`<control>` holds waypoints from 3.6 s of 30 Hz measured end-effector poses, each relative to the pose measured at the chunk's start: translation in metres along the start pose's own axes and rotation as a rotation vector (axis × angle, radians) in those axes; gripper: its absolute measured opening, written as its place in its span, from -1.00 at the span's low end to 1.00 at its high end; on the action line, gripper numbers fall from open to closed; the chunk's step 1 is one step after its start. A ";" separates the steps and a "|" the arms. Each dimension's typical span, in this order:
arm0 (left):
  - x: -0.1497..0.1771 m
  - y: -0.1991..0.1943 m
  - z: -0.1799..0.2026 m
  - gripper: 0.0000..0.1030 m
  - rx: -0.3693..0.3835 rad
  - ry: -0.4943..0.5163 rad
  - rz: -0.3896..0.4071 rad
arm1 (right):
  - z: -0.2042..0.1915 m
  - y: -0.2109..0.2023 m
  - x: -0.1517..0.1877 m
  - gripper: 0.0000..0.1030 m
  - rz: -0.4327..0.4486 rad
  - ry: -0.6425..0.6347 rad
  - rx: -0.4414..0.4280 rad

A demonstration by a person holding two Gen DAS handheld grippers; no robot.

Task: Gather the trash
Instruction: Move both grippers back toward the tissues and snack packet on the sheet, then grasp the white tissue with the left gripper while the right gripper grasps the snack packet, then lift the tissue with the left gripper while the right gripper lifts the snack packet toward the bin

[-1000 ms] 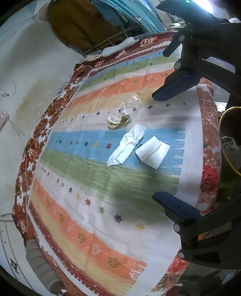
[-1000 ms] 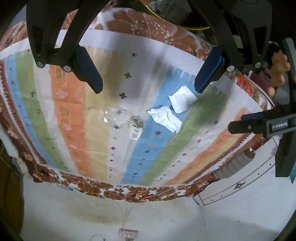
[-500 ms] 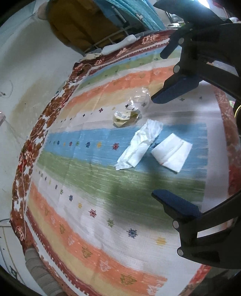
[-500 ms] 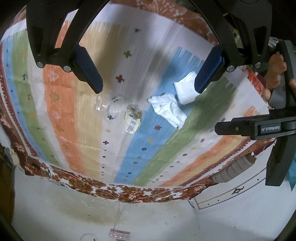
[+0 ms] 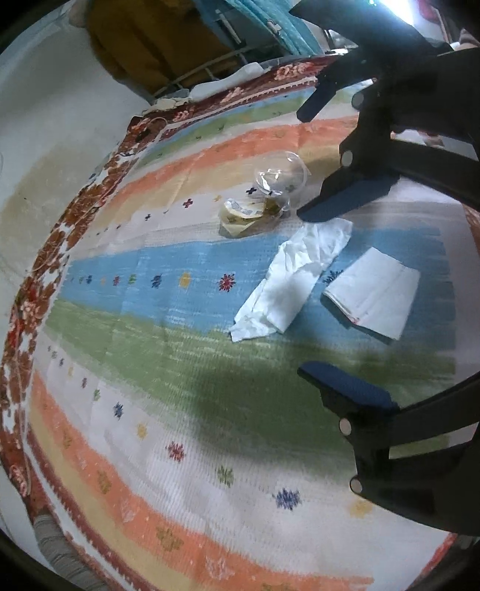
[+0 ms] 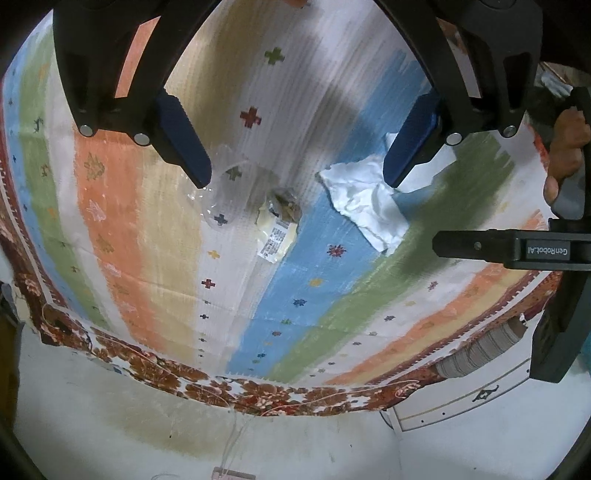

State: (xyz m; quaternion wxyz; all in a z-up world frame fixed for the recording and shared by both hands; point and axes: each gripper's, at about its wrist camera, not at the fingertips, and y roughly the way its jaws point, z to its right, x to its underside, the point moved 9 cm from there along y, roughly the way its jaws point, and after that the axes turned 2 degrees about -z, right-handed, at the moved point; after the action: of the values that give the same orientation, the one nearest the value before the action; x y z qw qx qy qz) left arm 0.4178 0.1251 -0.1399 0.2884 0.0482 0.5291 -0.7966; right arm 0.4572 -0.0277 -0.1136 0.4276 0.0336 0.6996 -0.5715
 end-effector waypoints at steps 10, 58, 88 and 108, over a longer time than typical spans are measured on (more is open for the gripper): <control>-0.008 0.032 -0.006 0.17 -0.031 -0.003 -0.036 | 0.007 0.040 -0.006 0.34 -0.048 -0.014 -0.007; -0.016 -0.037 0.015 -0.97 -0.048 0.035 0.127 | 0.019 -0.016 -0.001 -0.85 -0.072 0.070 -0.030; 0.053 -0.143 0.078 -0.97 -0.020 0.141 0.192 | -0.025 -0.142 0.028 -0.84 -0.014 0.138 -0.103; 0.117 -0.174 0.095 -0.96 -0.037 0.222 0.205 | -0.035 -0.190 0.071 -0.84 0.013 0.180 -0.103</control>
State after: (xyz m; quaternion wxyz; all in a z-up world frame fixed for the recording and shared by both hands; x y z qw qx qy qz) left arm 0.2535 0.0418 -0.0011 0.3089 0.1845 0.5648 -0.7427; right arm 0.2909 -0.0958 -0.0134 0.3678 0.0672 0.7634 -0.5267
